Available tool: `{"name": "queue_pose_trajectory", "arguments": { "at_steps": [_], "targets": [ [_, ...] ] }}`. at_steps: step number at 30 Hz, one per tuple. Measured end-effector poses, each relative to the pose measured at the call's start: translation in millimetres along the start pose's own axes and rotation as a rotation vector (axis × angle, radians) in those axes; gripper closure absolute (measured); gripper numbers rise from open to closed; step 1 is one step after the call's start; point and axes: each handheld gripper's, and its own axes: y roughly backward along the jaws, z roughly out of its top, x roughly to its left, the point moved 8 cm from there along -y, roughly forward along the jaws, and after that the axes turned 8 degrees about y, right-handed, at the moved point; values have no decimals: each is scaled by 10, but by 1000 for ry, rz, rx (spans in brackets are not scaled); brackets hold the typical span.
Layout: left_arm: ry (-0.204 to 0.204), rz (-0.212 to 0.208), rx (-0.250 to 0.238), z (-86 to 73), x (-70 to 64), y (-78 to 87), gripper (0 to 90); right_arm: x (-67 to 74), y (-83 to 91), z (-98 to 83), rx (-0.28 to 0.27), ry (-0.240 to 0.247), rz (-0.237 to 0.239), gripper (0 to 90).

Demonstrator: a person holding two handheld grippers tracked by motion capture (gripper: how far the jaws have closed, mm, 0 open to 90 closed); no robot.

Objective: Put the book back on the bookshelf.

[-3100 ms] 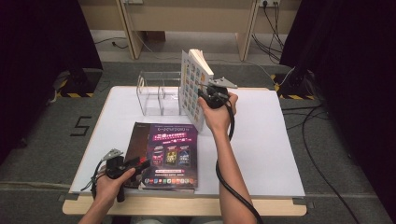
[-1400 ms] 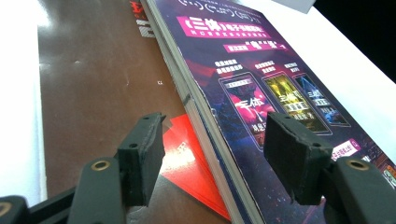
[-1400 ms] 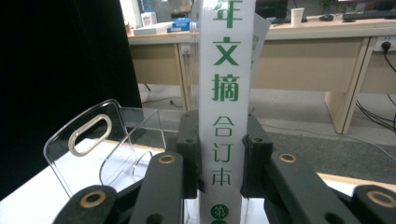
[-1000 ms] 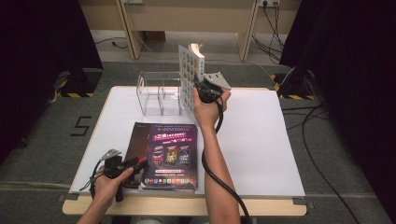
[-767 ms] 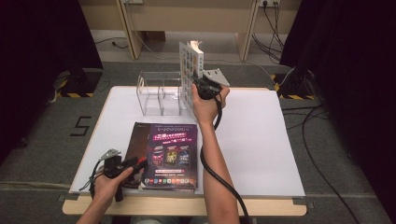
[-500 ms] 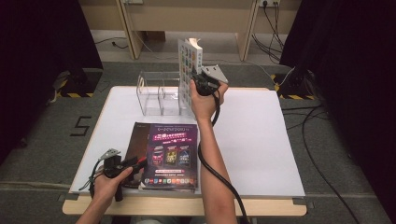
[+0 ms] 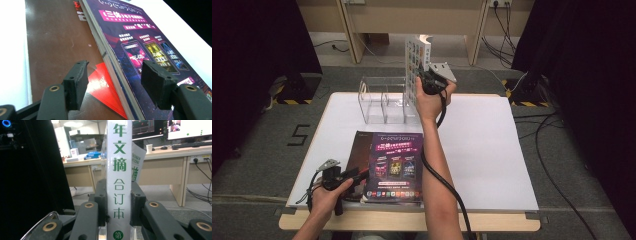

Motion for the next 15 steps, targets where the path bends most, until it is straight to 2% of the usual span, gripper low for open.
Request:
{"name": "queue_pose_trajectory", "arguments": {
  "at_steps": [5, 15],
  "targets": [
    [2, 0, 1, 3, 11, -5, 379, -25, -45, 14, 3, -3, -11, 741],
    [6, -3, -2, 7, 6, 6, 380, 34, -143, 8, -4, -14, -15, 741]
  ]
}}
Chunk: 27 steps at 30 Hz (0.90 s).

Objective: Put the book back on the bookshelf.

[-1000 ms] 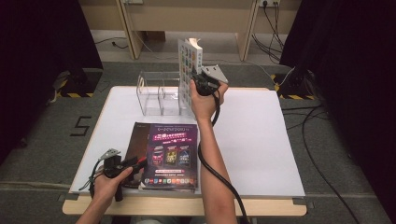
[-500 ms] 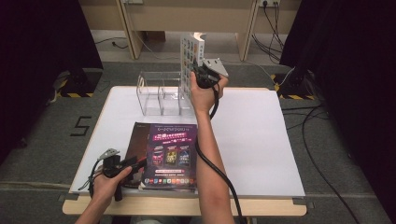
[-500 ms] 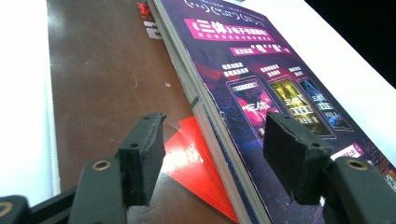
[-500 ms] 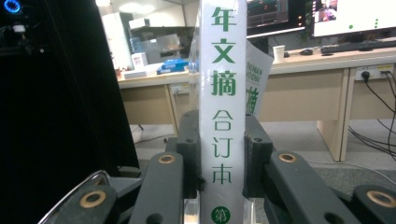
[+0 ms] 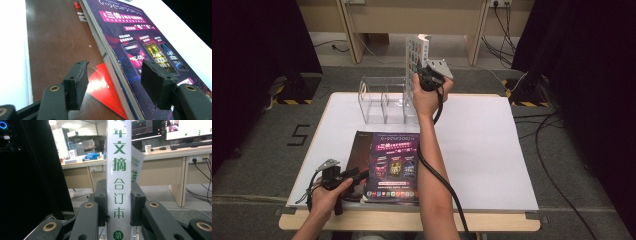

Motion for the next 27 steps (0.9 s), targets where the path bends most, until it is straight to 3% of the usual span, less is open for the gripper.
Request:
{"name": "queue_pose_trajectory", "arguments": {
  "at_steps": [13, 20, 27],
  "targets": [
    [3, -1, -2, 4, 19, 7, 384, -1, -77, -102, -6, -12, -12, 740],
    [-7, -5, 4, -7, 3, -8, 387, 16, -92, -119, -4, 4, -5, 740],
    [-8, -3, 3, -10, 3, -6, 389, 73, -96, -254, 24, 37, 4, 738]
  ]
}}
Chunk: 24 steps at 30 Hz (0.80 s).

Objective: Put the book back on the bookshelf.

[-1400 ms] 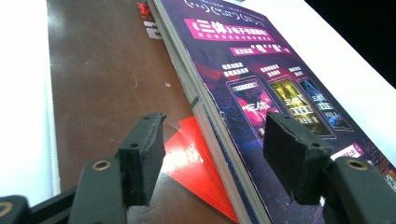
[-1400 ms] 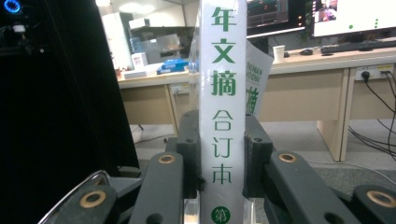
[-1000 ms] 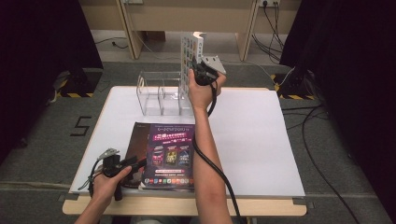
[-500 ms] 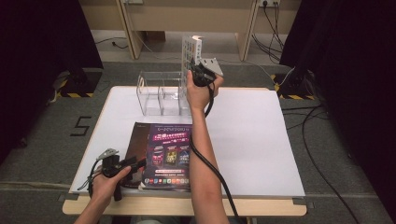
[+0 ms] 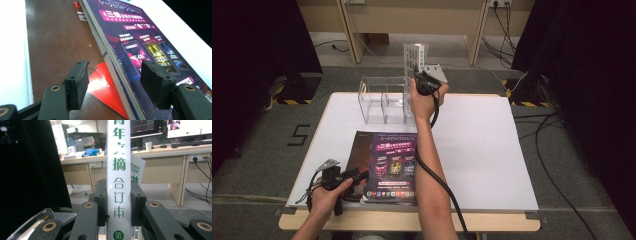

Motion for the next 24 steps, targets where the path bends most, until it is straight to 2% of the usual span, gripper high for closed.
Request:
{"name": "queue_pose_trajectory", "arguments": {
  "at_steps": [7, 13, 17, 19, 24],
  "targets": [
    [-5, 0, 2, -6, -1, 3, 394, 88, 14, -112, 12, 56, 13, 735],
    [-6, 1, 3, -10, -4, -2, 397, 120, 76, -163, 33, 78, 21, 728],
    [-9, -1, 4, -14, -11, -4, 397, 100, 152, -186, 66, 81, 35, 719],
    [-11, -1, 4, -12, -17, -4, 397, 100, 201, -203, 93, 52, 68, 708],
    [-18, -4, 9, -20, -36, -5, 397, 83, 355, -285, 145, 49, 103, 714]
  ]
}}
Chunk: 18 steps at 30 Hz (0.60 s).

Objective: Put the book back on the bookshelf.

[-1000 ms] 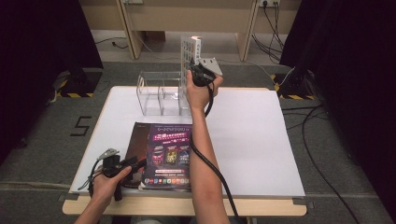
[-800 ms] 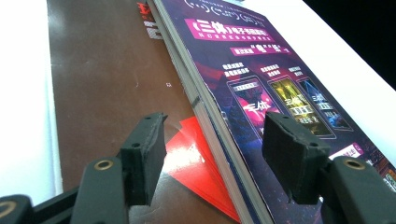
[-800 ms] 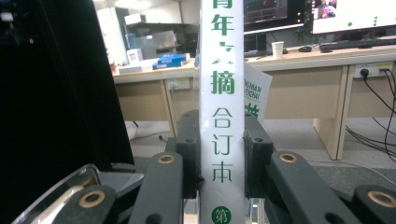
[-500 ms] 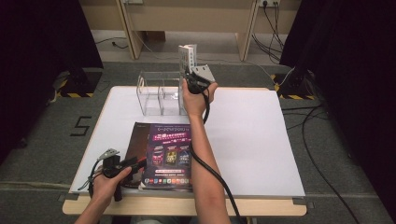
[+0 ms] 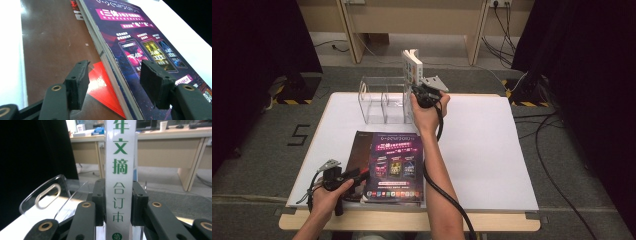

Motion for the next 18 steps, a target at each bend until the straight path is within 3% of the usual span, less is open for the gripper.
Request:
{"name": "queue_pose_trajectory", "arguments": {
  "at_steps": [8, 18],
  "targets": [
    [-4, -3, -2, -1, -28, 3, 398, -14, 172, -185, 94, 17, 43, 699],
    [-5, -5, -4, 2, -40, 0, 398, -81, 292, -210, 99, 20, 21, 683]
  ]
}}
